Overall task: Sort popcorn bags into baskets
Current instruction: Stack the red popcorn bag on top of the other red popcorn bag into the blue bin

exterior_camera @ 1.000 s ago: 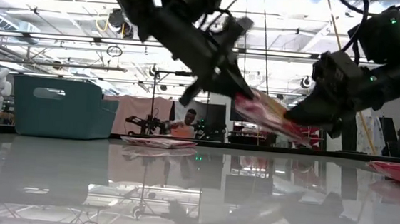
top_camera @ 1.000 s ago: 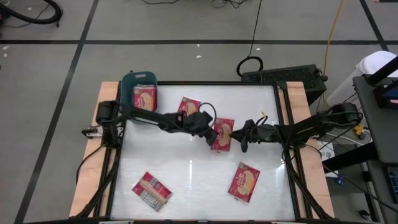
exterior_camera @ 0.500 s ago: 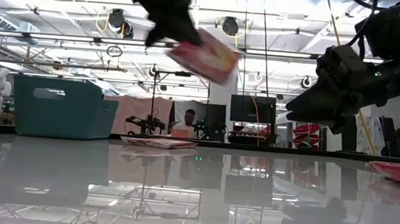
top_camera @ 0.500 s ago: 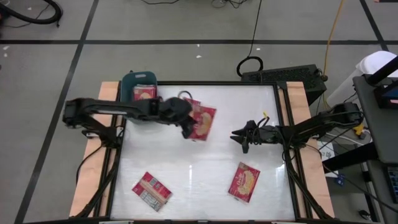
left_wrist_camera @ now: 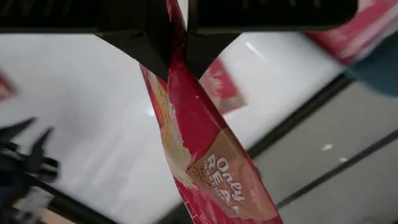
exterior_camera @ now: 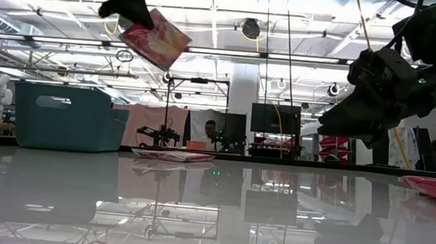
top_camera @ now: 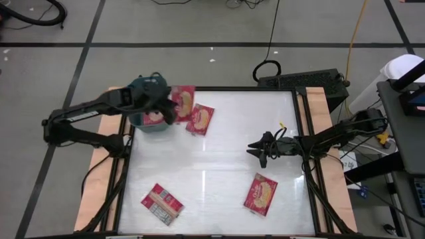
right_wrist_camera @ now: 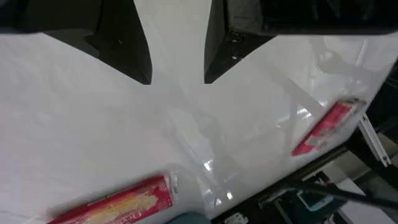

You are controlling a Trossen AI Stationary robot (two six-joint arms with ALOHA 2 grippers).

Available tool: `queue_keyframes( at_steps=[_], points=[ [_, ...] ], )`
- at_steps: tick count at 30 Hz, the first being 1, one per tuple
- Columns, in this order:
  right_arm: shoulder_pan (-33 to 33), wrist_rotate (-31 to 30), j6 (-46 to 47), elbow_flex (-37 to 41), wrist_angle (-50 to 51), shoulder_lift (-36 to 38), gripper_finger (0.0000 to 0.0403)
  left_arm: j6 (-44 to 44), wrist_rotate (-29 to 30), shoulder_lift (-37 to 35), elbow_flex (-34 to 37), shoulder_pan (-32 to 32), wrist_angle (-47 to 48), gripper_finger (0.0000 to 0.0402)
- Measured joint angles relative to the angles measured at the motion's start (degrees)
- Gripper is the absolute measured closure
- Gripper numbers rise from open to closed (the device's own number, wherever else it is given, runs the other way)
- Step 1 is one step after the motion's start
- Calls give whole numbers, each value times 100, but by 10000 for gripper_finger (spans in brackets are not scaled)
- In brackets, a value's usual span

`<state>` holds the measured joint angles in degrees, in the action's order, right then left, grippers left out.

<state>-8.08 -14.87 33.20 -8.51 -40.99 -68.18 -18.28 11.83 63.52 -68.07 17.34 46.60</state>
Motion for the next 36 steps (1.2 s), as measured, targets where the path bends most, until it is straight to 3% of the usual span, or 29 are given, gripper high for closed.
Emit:
queue_keyframes(
  at_steps=[16,24,36],
  points=[
    [-181,-7,17,-4,95,2,261,305,369,-625,4,1624,1381,378],
    [-181,-4,19,-4,98,2,261,315,334,-900,792,2184,1259,373],
    [-181,-4,62,-4,98,2,261,301,69,-1098,1996,2666,249,372]
  ],
)
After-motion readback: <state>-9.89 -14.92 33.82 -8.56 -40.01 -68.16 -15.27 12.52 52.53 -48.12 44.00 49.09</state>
